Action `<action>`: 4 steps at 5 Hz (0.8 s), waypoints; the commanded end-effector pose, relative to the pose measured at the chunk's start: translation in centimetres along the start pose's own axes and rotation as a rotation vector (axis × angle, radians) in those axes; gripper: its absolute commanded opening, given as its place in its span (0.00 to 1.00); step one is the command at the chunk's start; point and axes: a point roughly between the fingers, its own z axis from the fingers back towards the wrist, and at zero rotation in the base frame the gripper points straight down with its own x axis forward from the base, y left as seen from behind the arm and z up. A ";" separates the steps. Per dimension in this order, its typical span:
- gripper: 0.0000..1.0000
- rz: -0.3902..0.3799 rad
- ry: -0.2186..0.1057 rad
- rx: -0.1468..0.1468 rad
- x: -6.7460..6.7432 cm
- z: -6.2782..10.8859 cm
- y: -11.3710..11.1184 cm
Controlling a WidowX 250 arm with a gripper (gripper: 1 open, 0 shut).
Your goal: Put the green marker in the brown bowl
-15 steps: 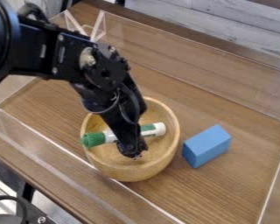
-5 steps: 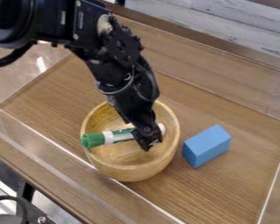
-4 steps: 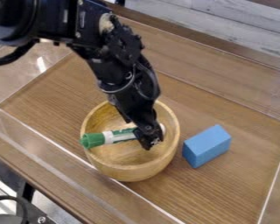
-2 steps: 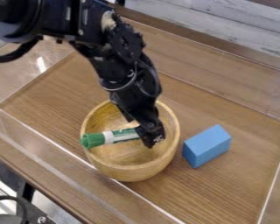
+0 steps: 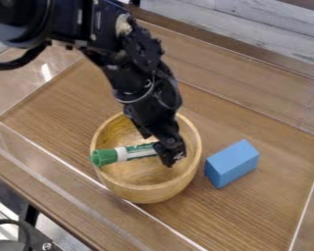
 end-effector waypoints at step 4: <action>1.00 0.047 -0.044 0.017 1.8 0.3 0.7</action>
